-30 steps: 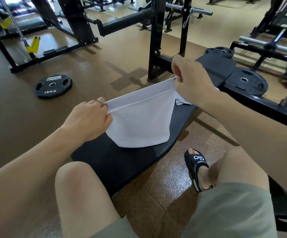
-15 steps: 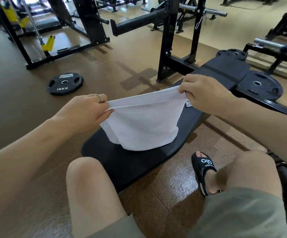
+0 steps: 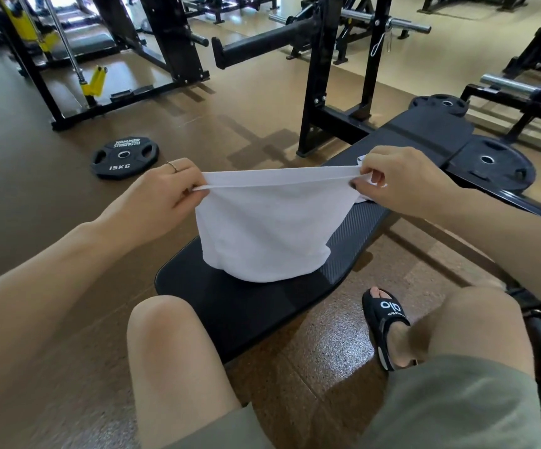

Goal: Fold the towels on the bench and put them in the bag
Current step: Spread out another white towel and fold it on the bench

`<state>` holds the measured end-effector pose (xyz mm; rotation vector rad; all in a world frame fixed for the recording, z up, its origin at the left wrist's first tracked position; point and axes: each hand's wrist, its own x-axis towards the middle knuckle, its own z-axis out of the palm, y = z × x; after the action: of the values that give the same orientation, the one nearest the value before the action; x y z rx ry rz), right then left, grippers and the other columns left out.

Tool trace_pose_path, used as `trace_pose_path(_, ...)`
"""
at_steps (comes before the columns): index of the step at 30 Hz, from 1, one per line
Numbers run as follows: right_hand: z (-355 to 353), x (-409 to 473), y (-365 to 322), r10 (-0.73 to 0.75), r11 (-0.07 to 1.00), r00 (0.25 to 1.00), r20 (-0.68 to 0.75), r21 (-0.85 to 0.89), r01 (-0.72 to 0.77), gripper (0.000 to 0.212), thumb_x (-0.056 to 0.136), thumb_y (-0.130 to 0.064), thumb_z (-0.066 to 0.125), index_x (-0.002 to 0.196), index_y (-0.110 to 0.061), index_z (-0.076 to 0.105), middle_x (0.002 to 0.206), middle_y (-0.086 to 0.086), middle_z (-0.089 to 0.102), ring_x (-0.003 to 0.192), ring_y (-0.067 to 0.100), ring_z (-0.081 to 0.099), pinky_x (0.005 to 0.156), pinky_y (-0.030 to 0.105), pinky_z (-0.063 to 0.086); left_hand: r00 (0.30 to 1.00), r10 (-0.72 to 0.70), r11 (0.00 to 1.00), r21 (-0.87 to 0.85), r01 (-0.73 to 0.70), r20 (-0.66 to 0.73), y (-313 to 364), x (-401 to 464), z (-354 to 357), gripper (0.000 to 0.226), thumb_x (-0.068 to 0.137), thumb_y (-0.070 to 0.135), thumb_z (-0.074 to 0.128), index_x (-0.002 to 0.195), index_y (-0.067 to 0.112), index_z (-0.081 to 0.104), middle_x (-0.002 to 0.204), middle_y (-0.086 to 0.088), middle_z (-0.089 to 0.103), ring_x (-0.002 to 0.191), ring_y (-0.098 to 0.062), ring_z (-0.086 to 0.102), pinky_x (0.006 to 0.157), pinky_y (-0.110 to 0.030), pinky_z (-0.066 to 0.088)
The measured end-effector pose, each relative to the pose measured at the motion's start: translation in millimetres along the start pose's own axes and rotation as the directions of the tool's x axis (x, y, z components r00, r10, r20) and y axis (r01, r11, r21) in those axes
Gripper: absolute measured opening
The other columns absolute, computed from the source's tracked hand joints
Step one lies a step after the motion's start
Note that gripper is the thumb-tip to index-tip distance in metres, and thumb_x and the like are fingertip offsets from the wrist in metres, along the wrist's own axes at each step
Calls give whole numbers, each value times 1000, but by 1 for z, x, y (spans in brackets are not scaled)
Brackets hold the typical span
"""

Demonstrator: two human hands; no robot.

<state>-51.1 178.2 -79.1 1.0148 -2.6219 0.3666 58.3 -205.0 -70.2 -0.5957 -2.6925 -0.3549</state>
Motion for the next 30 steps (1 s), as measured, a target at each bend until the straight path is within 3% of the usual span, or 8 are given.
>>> trace_pose_path(4, 3, 0, 1, 177, 978, 982, -65, 125, -168, 28, 93, -28, 70, 74, -11, 61, 70, 1, 59, 65, 19, 54, 62, 34, 44, 996, -60, 997, -62, 56, -65, 1, 3, 0, 5, 97, 8, 62, 96, 10, 66, 95, 0, 63, 84, -21, 59, 78, -36, 51)
trace_pose_path(8, 2, -3, -2, 341, 912, 938, -61, 265, -314, 25, 91, -29, 74, 76, -12, 64, 69, -1, 63, 64, 13, 56, 61, 27, 42, 970, -199, 973, -150, 177, -141, 9, 7, -2, 6, 98, 12, 62, 99, 13, 69, 86, 2, 67, 80, -12, 59, 77, -13, 45)
trace_pose_path(11, 1, -2, -5, 422, 864, 905, -50, 324, -385, 25, 91, -28, 74, 76, -10, 65, 73, 4, 66, 68, 20, 59, 63, 33, 46, 958, -239, 954, -224, 201, -157, 18, 11, -5, 8, 101, 12, 58, 102, 13, 66, 85, -1, 68, 75, -17, 58, 72, -22, 46)
trace_pose_path(16, -1, 7, -8, 520, 848, 836, 175, 14, -530, 10, 86, -26, 65, 93, -23, 60, 95, 0, 63, 91, 28, 60, 74, 34, 46, 970, -217, 944, -277, 180, -111, 38, 21, -8, 6, 104, 15, 52, 107, 17, 57, 82, -7, 66, 70, -28, 55, 68, -37, 45)
trace_pose_path(18, -2, 14, -25, 448, 893, 870, 207, -72, -443, 27, 84, -23, 63, 110, -25, 56, 106, -1, 55, 99, 28, 58, 80, 36, 47, 977, -199, 937, -307, 168, -73, 50, 28, -8, 6, 104, 13, 51, 109, 16, 52, 81, -8, 65, 68, -26, 53, 67, -35, 44)
trace_pose_path(20, -9, 23, -61, 313, 912, 926, 211, 203, -355, 39, 89, -19, 68, 126, -20, 56, 118, -5, 56, 91, 10, 59, 77, 22, 44, 982, -181, 929, -335, 155, -48, 62, 36, -8, 8, 103, 13, 51, 110, 17, 48, 81, -10, 65, 66, -24, 54, 66, -35, 45)
trace_pose_path(23, -17, 36, -112, 149, 638, 957, 248, 715, -284, 46, 92, -17, 71, 135, -21, 55, 123, -9, 63, 64, 7, 66, 56, 21, 50, 984, -173, 904, -404, 139, -50, 78, 46, -8, 16, 101, 14, 57, 113, 16, 47, 90, -3, 67, 80, -24, 64, 73, -37, 51)
trace_pose_path(30, -16, 33, -124, 169, 430, 971, 167, 875, -225, 10, 97, -3, 63, 104, 5, 65, 77, 7, 67, 60, 24, 67, 52, 31, 54, 979, -187, 857, -501, 121, -83, 91, 49, -11, 24, 99, 15, 66, 109, 7, 46, 98, 1, 63, 83, -11, 72, 70, -21, 56)
